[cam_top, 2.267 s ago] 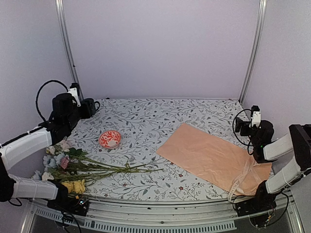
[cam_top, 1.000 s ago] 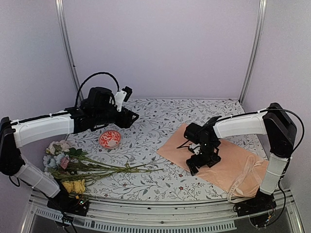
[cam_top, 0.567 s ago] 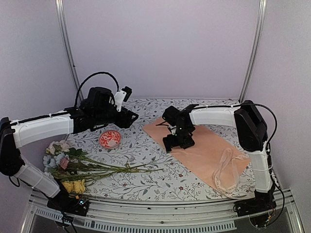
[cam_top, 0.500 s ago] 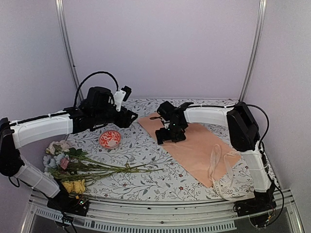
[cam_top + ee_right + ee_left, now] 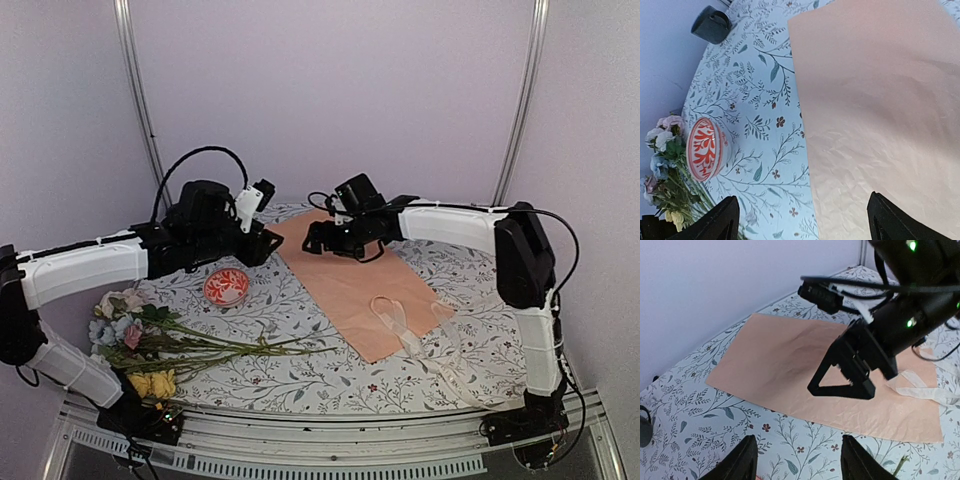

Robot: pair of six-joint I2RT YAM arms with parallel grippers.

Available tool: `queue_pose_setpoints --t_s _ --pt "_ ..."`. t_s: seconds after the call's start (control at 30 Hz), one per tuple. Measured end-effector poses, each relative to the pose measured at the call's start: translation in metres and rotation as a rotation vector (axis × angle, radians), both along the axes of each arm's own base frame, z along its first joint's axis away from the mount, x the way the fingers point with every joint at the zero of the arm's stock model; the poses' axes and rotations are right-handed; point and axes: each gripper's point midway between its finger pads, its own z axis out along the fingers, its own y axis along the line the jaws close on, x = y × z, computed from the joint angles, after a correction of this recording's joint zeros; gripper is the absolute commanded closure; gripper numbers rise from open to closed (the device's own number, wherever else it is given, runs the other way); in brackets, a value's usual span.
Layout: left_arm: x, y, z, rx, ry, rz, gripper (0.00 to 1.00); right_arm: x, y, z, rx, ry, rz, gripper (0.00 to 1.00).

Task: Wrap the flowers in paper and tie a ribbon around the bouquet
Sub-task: Move the ribbon to the corner of the board.

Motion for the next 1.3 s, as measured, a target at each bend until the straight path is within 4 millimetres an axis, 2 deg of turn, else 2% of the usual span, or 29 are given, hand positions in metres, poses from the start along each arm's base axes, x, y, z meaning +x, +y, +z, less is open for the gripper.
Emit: queue_pose_setpoints --t_s 0.1,0.13,0.2,0.27,0.37,0.43,0.5,0.57,0.67,0.8,0.97,1.03,1.1,1.3 --pt "-0.025 -0.032 -0.008 0.037 -0.007 -0.125 0.45 -0.024 -0.043 0.035 -0.003 -0.036 -0.037 0.18" --pt "-0.039 -0.049 -0.015 0.050 0.002 -0.185 0.46 -0.033 -0.061 0.042 -0.010 -0.041 -0.055 0.24" --pt "-0.056 -0.072 -0.030 0.071 0.033 -0.269 0.46 -0.051 -0.087 0.043 -0.024 -0.034 -0.071 0.37" --pt "-0.068 -0.093 -0.052 0.104 0.074 -0.331 0.48 -0.065 -0.104 0.026 -0.056 -0.003 -0.067 0.47" --pt "-0.070 -0.120 -0.091 0.175 0.150 -0.365 0.50 -0.085 -0.112 -0.017 -0.104 0.075 -0.021 0.58" --pt "-0.067 -0.132 -0.115 0.211 0.198 -0.358 0.50 -0.105 -0.116 -0.044 -0.109 0.140 0.016 0.59" --pt "-0.065 -0.138 -0.133 0.231 0.224 -0.341 0.50 -0.118 -0.118 -0.058 -0.101 0.179 0.041 0.63" --pt "-0.068 -0.141 -0.148 0.244 0.243 -0.330 0.50 -0.125 -0.117 -0.067 -0.087 0.211 0.055 0.66" --pt "-0.074 -0.151 -0.169 0.273 0.241 -0.327 0.49 -0.125 -0.113 -0.080 -0.079 0.238 0.054 0.67" --pt "-0.087 -0.164 -0.206 0.362 0.231 -0.343 0.49 -0.126 -0.130 -0.103 -0.130 0.277 -0.011 0.67" --pt "-0.087 -0.174 -0.208 0.427 0.142 -0.342 0.49 -0.123 -0.158 -0.104 -0.151 0.265 -0.102 0.67" --pt "-0.086 -0.172 -0.209 0.440 0.126 -0.336 0.48 -0.124 -0.179 -0.104 -0.167 0.265 -0.155 0.66" --pt "-0.084 -0.169 -0.209 0.444 0.108 -0.324 0.48 -0.122 -0.211 -0.104 -0.184 0.264 -0.241 0.65" --pt "-0.079 -0.154 -0.209 0.465 0.085 -0.285 0.48 -0.126 -0.345 -0.104 -0.268 0.278 -0.609 0.61"
